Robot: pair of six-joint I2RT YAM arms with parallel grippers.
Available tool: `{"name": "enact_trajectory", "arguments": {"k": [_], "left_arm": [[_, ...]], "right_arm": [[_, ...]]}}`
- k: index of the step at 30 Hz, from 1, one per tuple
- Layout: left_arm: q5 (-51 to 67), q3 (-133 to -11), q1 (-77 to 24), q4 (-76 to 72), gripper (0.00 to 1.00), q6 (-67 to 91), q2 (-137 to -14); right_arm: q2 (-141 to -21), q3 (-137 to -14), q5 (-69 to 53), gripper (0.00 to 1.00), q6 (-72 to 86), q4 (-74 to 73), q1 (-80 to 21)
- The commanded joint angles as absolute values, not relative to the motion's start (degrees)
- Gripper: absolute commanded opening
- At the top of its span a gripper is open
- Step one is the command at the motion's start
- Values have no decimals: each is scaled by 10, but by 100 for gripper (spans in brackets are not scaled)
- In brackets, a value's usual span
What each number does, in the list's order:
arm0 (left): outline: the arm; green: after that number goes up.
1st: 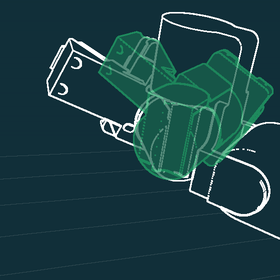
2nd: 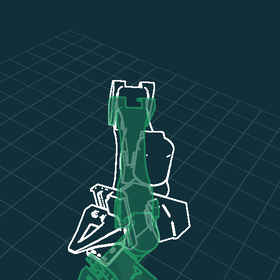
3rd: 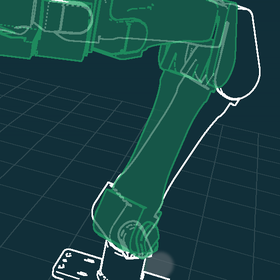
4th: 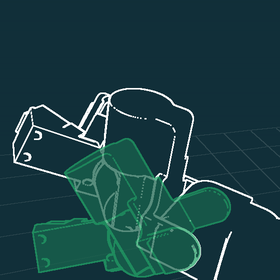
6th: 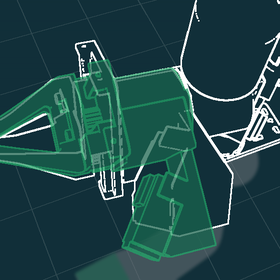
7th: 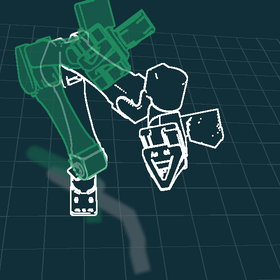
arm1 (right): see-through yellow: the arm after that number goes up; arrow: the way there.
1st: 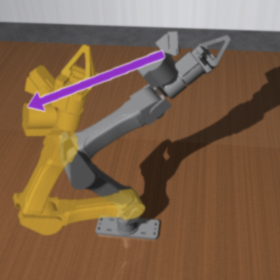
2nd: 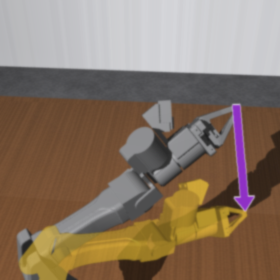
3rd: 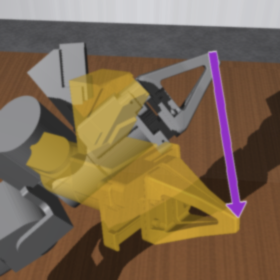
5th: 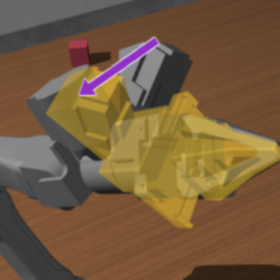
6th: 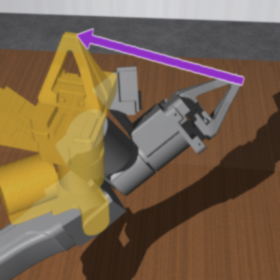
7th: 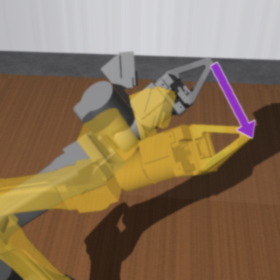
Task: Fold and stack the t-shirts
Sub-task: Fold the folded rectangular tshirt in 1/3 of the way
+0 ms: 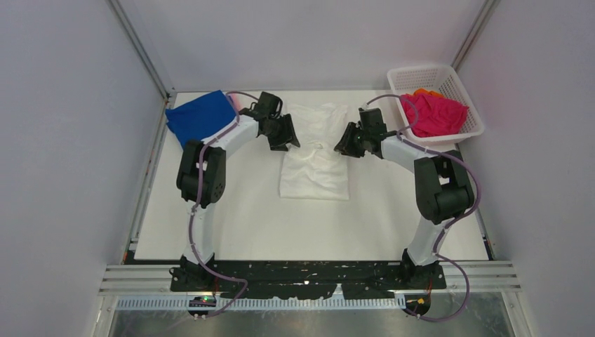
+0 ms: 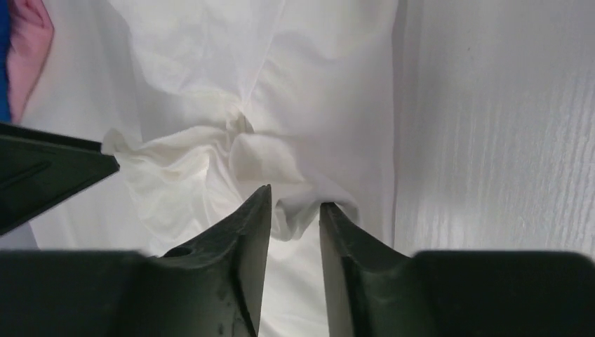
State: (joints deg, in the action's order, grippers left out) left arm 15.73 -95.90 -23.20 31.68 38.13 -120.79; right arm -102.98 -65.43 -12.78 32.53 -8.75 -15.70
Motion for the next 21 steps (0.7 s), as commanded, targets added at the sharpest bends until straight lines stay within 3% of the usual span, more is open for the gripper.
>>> {"name": "enact_trajectory", "arguments": {"k": [1,3,5,6,9,11,16,21], "left_arm": [[173,-1040,-209,315,60,377,-1226],[185,-1078,-198,329,73,375,-1229],[178,-1094,-194,340,96,364,-1213],[163,-1087,-194,342,99,357,-1197],[133,-1024,-194,334,100,339,-1136],[133,-954,-195,315,100,333,-1088],[134,-766,-204,278,100,338,-973],[120,-615,-226,238,100,362,-882]], "right_arm": [[-1057,-712,-113,47,348,-38,-133],[-1067,-731,-113,54,359,-33,-118],[-1064,-737,-121,65,362,-29,-108],[-1054,-730,-121,70,357,-28,-108],[-1026,-697,-131,92,341,-27,-107],[-990,-661,-136,98,330,-28,-108],[-914,-553,-179,95,297,10,-125],[-881,-523,-199,95,251,15,-187]]}}
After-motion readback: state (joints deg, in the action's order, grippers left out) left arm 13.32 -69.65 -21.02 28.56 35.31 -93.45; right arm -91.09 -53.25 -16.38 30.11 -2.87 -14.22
